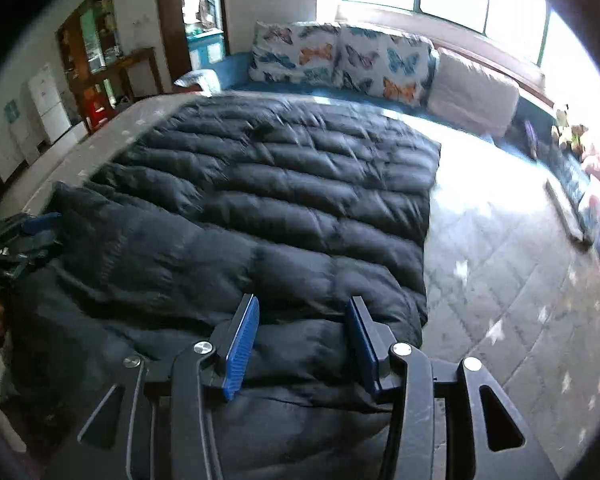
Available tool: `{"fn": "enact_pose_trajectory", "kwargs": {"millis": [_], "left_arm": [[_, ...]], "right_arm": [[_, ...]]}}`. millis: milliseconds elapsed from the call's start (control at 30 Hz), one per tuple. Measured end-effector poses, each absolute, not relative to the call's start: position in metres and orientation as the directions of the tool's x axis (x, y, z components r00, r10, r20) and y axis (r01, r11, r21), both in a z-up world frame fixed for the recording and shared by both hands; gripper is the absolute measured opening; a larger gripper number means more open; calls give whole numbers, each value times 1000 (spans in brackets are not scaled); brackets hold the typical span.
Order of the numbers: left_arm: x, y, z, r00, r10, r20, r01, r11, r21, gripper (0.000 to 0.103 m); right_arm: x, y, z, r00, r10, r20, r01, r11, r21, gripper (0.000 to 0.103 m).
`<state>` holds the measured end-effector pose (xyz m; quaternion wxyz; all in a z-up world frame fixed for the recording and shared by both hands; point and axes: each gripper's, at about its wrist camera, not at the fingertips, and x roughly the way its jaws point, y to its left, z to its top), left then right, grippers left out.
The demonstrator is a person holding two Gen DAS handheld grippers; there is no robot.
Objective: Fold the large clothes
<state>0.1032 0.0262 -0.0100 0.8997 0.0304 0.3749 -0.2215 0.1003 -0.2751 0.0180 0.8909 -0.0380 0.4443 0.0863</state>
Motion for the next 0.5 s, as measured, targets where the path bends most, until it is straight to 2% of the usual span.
{"fn": "enact_pose_trajectory", "kwargs": {"millis": [167, 367, 500], "left_arm": [[101, 26, -11, 625, -374, -685, 416, 902, -113, 70], [100, 25, -12, 631, -365, -685, 416, 904, -100, 70], [97, 25, -13, 635, -354, -686, 414, 906, -83, 70]], "right_arm": [[102, -233, 35, 598, 194, -777, -284, 959, 21, 50], [127, -207, -18, 492, 131, -861, -265, 964, -5, 50], [118, -209, -4, 496, 127, -859, -275, 961, -17, 50]]}}
